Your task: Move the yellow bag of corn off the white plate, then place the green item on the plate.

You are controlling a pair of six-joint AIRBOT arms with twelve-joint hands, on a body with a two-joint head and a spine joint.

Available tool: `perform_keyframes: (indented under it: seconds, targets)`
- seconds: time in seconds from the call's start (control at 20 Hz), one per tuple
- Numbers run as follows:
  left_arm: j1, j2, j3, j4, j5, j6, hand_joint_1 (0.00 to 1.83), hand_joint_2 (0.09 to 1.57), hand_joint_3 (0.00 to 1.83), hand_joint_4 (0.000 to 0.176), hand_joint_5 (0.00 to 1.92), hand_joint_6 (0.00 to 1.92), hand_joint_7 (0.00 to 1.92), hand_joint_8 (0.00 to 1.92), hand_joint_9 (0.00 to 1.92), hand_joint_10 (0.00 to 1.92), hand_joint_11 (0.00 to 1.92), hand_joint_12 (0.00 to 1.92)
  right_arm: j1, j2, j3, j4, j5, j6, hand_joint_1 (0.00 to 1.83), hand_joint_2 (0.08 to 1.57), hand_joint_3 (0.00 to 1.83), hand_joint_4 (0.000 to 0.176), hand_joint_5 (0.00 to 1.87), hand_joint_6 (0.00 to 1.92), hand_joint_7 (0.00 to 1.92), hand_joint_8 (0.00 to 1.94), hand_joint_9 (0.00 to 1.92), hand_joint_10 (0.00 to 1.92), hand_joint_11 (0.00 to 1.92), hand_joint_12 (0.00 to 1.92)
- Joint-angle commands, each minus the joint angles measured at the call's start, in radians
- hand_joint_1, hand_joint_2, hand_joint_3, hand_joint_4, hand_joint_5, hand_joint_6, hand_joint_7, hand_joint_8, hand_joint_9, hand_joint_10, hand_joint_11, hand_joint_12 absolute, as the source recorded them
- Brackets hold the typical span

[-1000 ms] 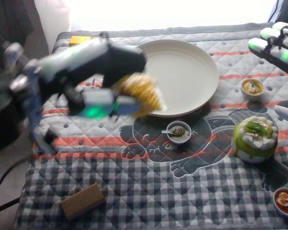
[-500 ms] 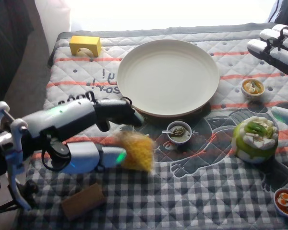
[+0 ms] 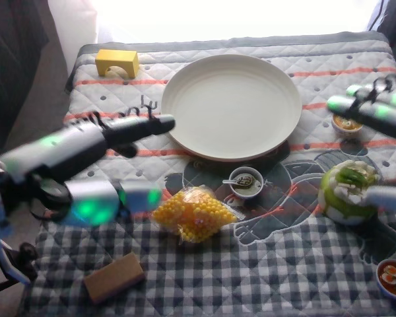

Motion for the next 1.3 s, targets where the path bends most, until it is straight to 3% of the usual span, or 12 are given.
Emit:
perform_keyframes:
  seconds: [0.0,0.15,0.3,0.35,0.4,0.45,0.5,0.55,0.65,0.75,0.95,1.25]
  targets:
    - [-0.006,0.007,-0.007,-0.002,-0.158,-0.005,0.65,1.37,0.01,0.0,0.29,0.03,0.24,0.01,0.17,0.07,0.0,1.35,0.01,-0.006,0.006,-0.005,0.079,0.004,0.53,1.18,0.0,0.044,0.0,0.0,0.05,0.0,0.14,0.03,0.0,1.14]
    - [-0.004,0.028,-0.015,-0.023,-0.237,-0.006,0.65,1.38,0.0,0.0,0.3,0.02,0.24,0.01,0.2,0.11,0.0,1.47,0.011,-0.029,0.019,-0.009,0.032,0.004,0.61,1.15,0.0,0.0,0.0,0.0,0.09,0.01,0.19,0.06,0.0,1.32]
    - [0.0,0.036,-0.022,-0.031,-0.28,-0.014,0.69,1.34,0.0,0.0,0.34,0.01,0.27,0.0,0.2,0.28,0.0,1.6,0.023,-0.066,0.05,-0.008,-0.019,0.004,0.74,1.13,0.0,0.0,0.03,0.01,0.09,0.0,0.12,0.02,0.0,0.96]
    - [0.004,0.037,-0.024,-0.03,-0.284,-0.018,0.69,1.34,0.0,0.0,0.34,0.01,0.28,0.0,0.14,0.43,0.0,1.64,0.032,-0.078,0.059,-0.009,-0.035,0.004,0.79,1.14,0.0,0.0,0.07,0.01,0.2,0.02,0.26,0.1,0.0,1.21]
    - [0.011,0.04,-0.026,-0.03,-0.292,-0.025,0.68,1.33,0.0,0.0,0.35,0.01,0.28,0.0,0.09,0.54,0.0,1.63,0.049,-0.097,0.076,-0.012,-0.065,0.004,0.9,1.17,0.0,0.0,0.21,0.02,0.46,0.08,0.43,0.47,0.11,1.47]
    - [0.014,0.041,-0.026,-0.03,-0.296,-0.029,0.67,1.33,0.0,0.0,0.37,0.01,0.29,0.0,0.08,0.58,0.0,1.61,0.059,-0.105,0.083,-0.017,-0.075,0.004,1.01,1.19,0.0,0.0,0.33,0.06,0.62,0.14,0.48,0.77,0.24,1.53]
    - [0.015,0.042,-0.025,-0.03,-0.3,-0.035,0.65,1.33,0.0,0.0,0.38,0.01,0.3,0.01,0.08,0.6,0.0,1.6,0.069,-0.108,0.087,-0.025,-0.084,0.004,1.15,1.25,0.01,0.0,0.49,1.22,0.8,1.08,0.67,1.16,0.52,1.68]
    - [0.016,0.044,-0.025,-0.03,-0.304,-0.039,0.66,1.34,0.0,0.0,0.38,0.01,0.3,0.0,0.07,0.6,0.0,1.6,0.081,-0.108,0.087,-0.034,-0.085,0.004,1.3,1.25,0.0,0.0,0.52,1.42,0.78,1.3,0.76,1.45,0.62,1.75]
    - [0.021,0.046,-0.025,-0.031,-0.314,-0.041,0.65,1.35,0.0,0.0,0.37,0.0,0.3,0.0,0.06,0.65,0.0,1.62,0.11,-0.091,0.079,-0.051,-0.058,0.004,1.18,1.26,0.01,0.0,0.61,1.42,0.81,1.49,0.92,1.75,0.96,1.91]
    - [0.023,0.046,-0.026,-0.031,-0.319,-0.043,0.61,1.36,0.0,0.0,0.35,0.0,0.27,0.0,0.02,0.65,0.0,1.58,0.157,-0.047,0.055,-0.081,0.014,0.004,1.14,1.3,0.01,0.0,0.56,1.54,0.76,1.52,0.76,1.72,0.76,1.92]
    - [0.024,0.043,-0.022,-0.035,-0.319,-0.044,0.64,1.36,0.0,0.0,0.36,0.01,0.27,0.01,0.01,0.63,0.0,1.48,0.276,-0.067,0.089,-0.124,0.022,0.004,1.14,1.3,0.0,0.0,0.57,1.51,0.75,1.55,0.69,1.77,0.68,1.92]
    - [0.025,0.022,-0.007,-0.039,-0.31,-0.051,0.61,1.38,0.0,0.0,0.34,0.0,0.25,0.0,0.0,0.62,0.0,1.33,0.51,-0.344,0.348,-0.116,-0.215,0.003,1.13,1.33,0.0,0.0,0.54,1.49,0.68,1.68,0.61,1.84,0.69,1.92]
